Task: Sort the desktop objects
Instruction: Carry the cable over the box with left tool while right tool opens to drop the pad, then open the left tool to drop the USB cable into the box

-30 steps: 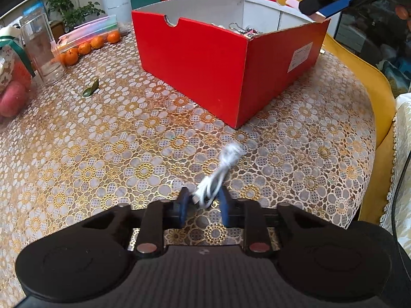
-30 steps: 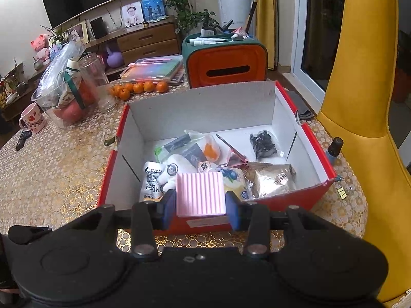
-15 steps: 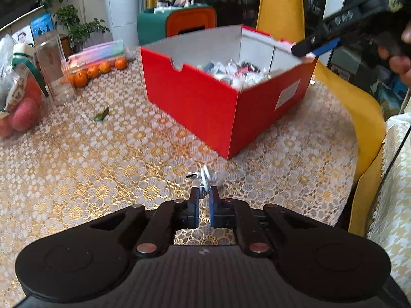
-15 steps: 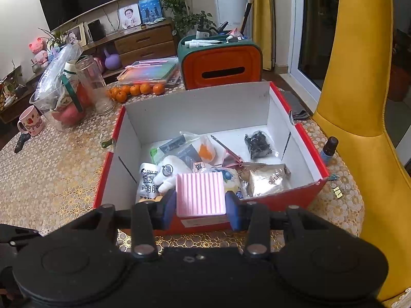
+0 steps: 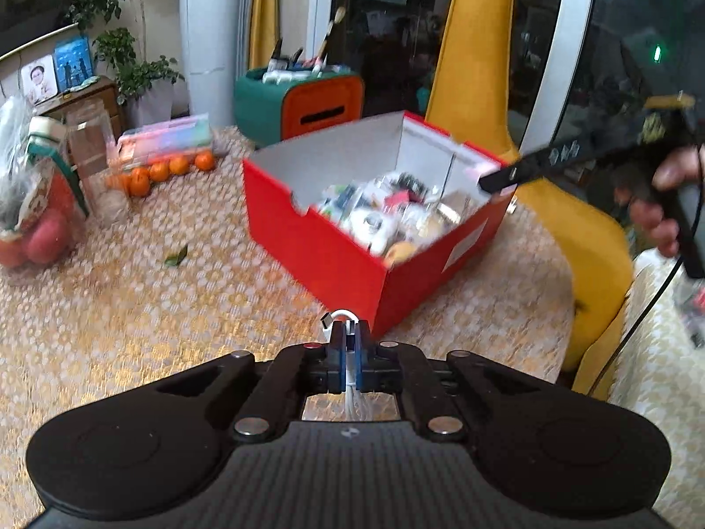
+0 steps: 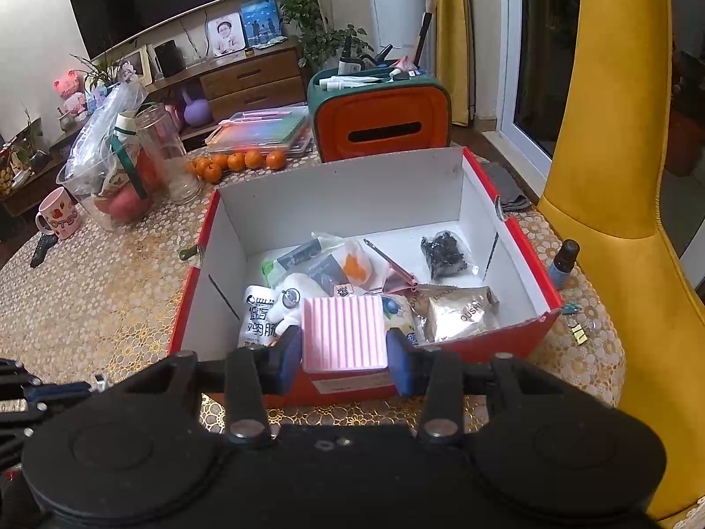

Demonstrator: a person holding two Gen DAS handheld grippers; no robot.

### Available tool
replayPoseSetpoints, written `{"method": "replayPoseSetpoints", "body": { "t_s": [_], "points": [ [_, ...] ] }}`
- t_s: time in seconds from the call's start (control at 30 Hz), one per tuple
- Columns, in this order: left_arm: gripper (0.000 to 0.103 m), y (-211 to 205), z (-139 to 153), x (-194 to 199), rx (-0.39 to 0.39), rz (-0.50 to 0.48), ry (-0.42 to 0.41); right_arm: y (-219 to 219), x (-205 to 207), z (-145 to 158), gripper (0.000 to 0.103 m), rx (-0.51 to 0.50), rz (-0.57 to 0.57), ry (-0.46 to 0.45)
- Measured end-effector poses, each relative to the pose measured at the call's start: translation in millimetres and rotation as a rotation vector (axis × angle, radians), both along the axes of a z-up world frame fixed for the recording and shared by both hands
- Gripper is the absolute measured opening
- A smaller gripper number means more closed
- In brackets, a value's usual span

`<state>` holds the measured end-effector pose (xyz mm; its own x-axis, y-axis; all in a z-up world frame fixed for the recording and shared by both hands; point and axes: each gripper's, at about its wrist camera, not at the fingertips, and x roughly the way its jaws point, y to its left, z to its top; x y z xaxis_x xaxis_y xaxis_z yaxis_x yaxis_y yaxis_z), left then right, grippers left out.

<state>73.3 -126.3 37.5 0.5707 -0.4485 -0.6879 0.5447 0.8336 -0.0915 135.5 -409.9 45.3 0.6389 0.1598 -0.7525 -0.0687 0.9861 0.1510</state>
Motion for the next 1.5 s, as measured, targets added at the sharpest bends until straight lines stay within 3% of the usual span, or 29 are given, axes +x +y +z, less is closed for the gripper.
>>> {"method": "replayPoseSetpoints", "body": {
  "t_s": [0.2, 0.37, 0.67, 1.03, 1.17, 1.3, 1.5],
  "points": [
    [0.002, -23, 36, 20, -0.030, -0.040, -0.055, -7, 3, 4, 0.041, 0.000, -0.004, -0.008],
    [0.002, -56, 46, 48, -0.018, -0.057, -0.106, -10, 11, 1, 0.041, -0.011, -0.009, -0.007],
    [0.002, -115, 9, 103, 0.015, -0.041, -0.022, -23, 39, -22, 0.041, -0.080, -0.045, 0.022],
    [0.002, -147, -23, 127, 0.060, -0.041, 0.022, -38, 59, -52, 0.042, -0.089, -0.067, 0.059],
    [0.002, -150, -27, 137, 0.068, -0.032, 0.051, -36, 56, -51, 0.050, -0.088, -0.063, 0.047],
    [0.003, -152, -32, 141, 0.089, -0.033, 0.076, -34, 48, -47, 0.064, -0.094, -0.050, 0.024],
    [0.004, -144, -30, 134, 0.089, -0.037, 0.090, -32, 42, -41, 0.065, -0.094, -0.030, 0.003]
  ]
}}
